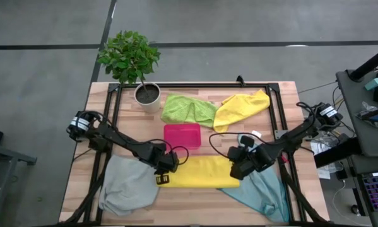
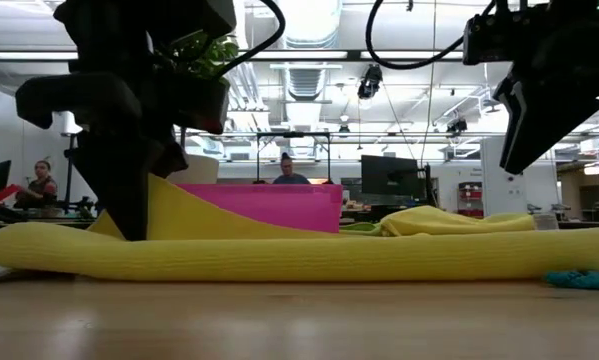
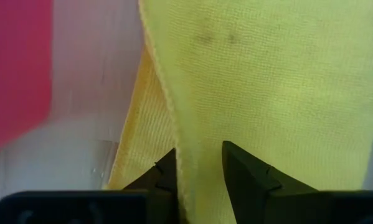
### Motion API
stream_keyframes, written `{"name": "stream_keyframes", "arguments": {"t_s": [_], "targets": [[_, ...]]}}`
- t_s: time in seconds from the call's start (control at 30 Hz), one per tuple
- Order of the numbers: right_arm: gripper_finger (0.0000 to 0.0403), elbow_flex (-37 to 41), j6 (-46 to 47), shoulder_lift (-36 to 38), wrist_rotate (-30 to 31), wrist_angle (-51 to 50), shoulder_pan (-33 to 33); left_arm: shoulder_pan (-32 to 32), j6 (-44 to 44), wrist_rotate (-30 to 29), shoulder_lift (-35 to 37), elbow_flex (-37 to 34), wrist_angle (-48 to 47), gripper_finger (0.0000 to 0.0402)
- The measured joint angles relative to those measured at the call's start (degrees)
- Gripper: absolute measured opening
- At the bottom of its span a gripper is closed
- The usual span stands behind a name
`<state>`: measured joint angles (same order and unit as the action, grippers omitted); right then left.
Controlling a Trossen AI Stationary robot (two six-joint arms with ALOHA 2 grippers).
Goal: Fold microfiber towels
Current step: Fold the bottom yellow microfiber cloth
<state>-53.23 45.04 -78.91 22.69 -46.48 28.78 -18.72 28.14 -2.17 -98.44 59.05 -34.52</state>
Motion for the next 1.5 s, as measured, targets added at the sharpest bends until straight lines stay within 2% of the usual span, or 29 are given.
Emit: {"name": "stream_keyframes", "arguments": {"t_s": [0.2,0.7,1.1,1.5], "targets": [[0.0121,-0.2,1.0,0.0,0.4,0.7,0.0,0.0,0.0,0.9,0.0,0.2,-0.1,0.0080],[0.0119,-0.2,-2.1,0.0,12.5,9.8,-0.5,0.3,0.0,2.2,0.0,0.2,-0.2,0.0080],[0.0118,-0.2,-2.0,0.0,12.9,12.3,-0.7,0.3,-0.1,2.2,0.0,2.4,-0.4,0.0080],[0.0118,-0.2,-1.6,0.0,19.4,17.8,-0.7,0.3,-0.1,2.0,0.0,2.5,-0.4,0.0080]]}}
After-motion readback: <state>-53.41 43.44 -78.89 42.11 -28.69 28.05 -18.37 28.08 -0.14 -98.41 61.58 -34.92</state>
